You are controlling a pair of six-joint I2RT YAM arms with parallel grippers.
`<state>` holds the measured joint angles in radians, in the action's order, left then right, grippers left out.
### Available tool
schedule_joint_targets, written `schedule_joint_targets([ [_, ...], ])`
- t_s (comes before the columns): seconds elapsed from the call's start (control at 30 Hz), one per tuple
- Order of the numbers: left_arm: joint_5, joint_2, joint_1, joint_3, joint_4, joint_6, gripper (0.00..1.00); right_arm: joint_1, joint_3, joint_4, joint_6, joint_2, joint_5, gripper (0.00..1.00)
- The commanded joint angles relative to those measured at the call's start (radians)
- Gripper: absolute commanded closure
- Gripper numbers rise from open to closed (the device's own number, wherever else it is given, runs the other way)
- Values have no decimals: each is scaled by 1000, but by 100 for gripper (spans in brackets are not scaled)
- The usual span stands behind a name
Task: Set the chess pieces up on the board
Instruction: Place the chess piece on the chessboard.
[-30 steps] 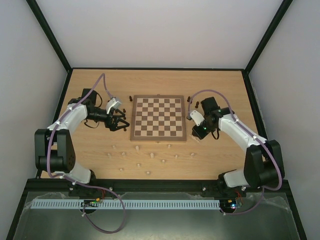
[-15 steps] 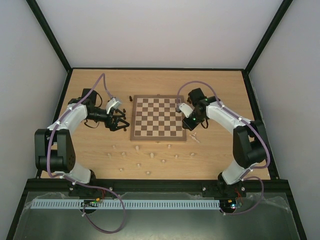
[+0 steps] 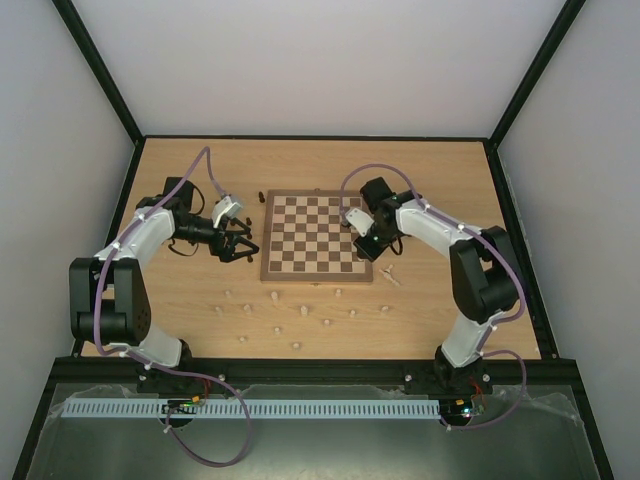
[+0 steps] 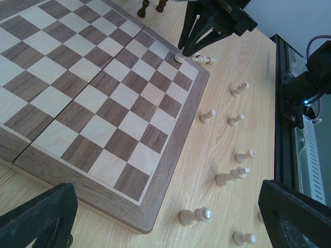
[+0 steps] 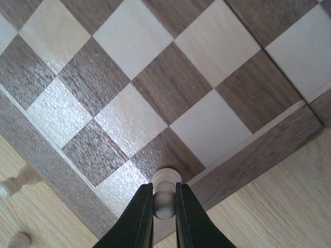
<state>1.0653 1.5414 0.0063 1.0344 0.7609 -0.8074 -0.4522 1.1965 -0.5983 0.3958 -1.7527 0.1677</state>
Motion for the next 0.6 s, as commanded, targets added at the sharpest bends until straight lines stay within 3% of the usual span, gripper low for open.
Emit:
schedule_joint_targets([
  [0.0,30,14,7,-2,2,-23,1,-9,38,-20,-17,-29,-19,91],
  [0.3,29,18,7,-5,3,-28,1,-23,56,-20,-18,-53,-20,90],
  [0.57,32,25,8,0,2,-26,1,-26,39,-10,-14,-16,-23,65],
])
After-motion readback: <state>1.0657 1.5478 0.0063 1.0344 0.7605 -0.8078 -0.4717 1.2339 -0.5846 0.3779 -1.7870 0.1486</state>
